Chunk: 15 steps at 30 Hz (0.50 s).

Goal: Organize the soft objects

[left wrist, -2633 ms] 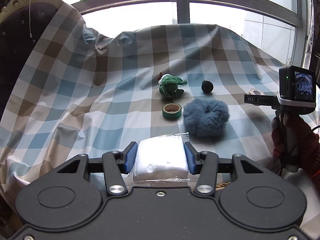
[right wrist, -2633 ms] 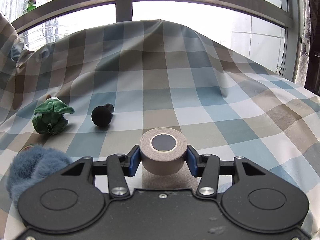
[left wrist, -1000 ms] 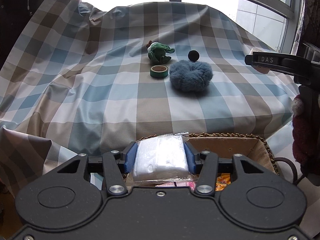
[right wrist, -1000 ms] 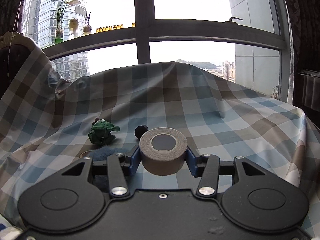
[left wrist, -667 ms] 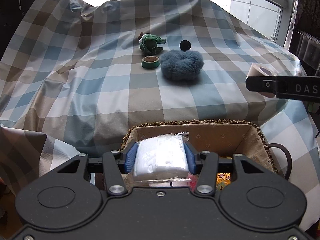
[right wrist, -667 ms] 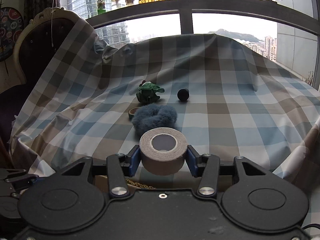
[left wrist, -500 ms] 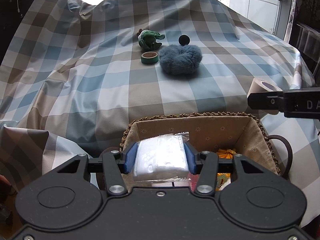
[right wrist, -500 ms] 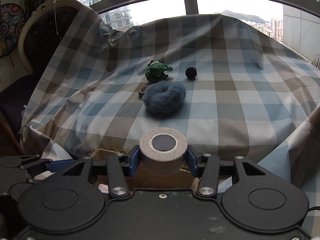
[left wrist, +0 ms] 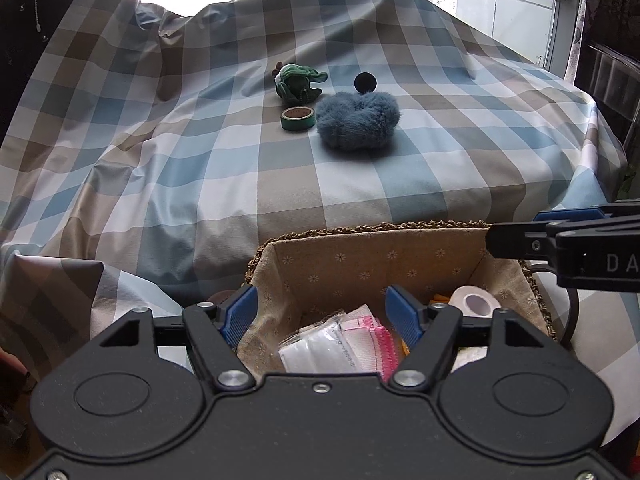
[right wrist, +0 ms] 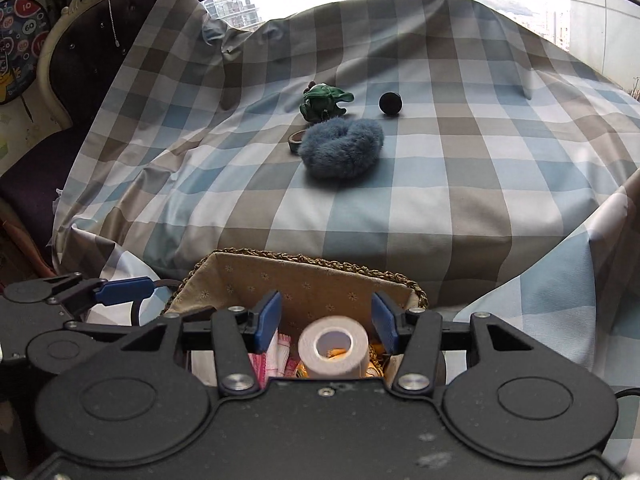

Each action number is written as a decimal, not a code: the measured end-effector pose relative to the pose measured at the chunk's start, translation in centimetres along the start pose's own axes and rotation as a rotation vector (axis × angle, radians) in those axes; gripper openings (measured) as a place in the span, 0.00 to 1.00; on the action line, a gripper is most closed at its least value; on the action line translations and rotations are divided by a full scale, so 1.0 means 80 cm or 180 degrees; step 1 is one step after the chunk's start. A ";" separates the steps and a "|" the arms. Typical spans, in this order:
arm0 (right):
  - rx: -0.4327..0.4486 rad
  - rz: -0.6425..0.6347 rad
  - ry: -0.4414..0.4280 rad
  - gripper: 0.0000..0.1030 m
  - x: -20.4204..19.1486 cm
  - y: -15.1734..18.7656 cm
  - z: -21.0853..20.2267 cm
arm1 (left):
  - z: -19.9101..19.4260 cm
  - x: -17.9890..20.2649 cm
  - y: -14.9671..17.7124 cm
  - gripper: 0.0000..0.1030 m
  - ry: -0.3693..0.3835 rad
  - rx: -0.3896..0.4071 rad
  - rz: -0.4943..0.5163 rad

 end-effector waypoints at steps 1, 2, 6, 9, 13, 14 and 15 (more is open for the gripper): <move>0.0022 0.0004 0.0001 0.51 0.001 -0.003 -0.001 | 0.000 0.000 0.000 0.66 -0.0006 0.0001 -0.0002; 0.0045 0.0011 0.0003 0.51 0.001 -0.004 -0.002 | 0.000 -0.001 0.000 0.66 -0.0013 0.0005 0.0000; 0.0167 0.0058 0.0063 0.58 0.008 -0.010 -0.008 | -0.001 -0.001 0.001 0.66 -0.0040 0.0024 0.0021; 0.0181 0.0051 0.0155 0.58 0.014 -0.014 -0.008 | -0.004 0.000 -0.001 0.66 -0.0029 0.0105 0.0051; 0.0231 0.0014 0.0270 0.60 0.022 -0.018 -0.007 | -0.012 -0.005 -0.010 0.85 -0.0096 0.0393 0.0078; 0.0252 0.0004 0.0293 0.61 0.024 -0.019 -0.007 | -0.014 -0.006 -0.014 0.86 -0.0118 0.0491 0.0100; 0.0271 -0.0004 0.0312 0.62 0.025 -0.021 -0.007 | -0.015 -0.006 -0.016 0.86 -0.0143 0.0551 0.0126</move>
Point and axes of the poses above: each gripper's, at about its wrist camera, not at the fingertips, and z roughly the way its jaws point, x to its right, y to its underside, the point moved 7 cm from there along z, roughly the way its jaws point, and after that the axes turned 15 degrees about -y, right-handed, at the moved point
